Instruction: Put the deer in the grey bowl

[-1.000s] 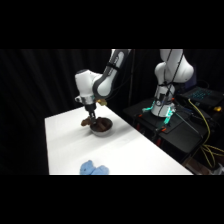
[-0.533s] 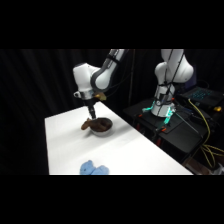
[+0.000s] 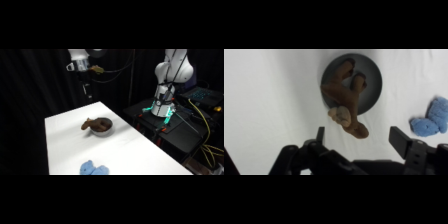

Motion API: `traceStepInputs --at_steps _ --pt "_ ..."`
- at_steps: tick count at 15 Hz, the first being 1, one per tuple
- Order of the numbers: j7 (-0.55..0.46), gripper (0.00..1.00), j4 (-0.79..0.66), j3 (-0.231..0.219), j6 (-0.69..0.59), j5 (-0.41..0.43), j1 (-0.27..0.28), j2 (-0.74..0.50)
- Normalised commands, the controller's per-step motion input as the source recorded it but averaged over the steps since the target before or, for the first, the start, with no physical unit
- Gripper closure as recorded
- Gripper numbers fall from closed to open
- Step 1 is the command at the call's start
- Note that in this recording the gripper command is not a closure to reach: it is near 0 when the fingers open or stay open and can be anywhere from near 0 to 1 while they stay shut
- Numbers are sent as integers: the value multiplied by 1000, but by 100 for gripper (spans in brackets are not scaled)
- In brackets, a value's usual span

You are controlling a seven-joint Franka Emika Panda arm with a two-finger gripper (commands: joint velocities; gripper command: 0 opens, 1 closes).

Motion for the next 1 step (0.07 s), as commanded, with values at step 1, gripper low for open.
traceStepInputs --at_steps 1 --pt "-210 0 185 -31 -256 117 1 -153"
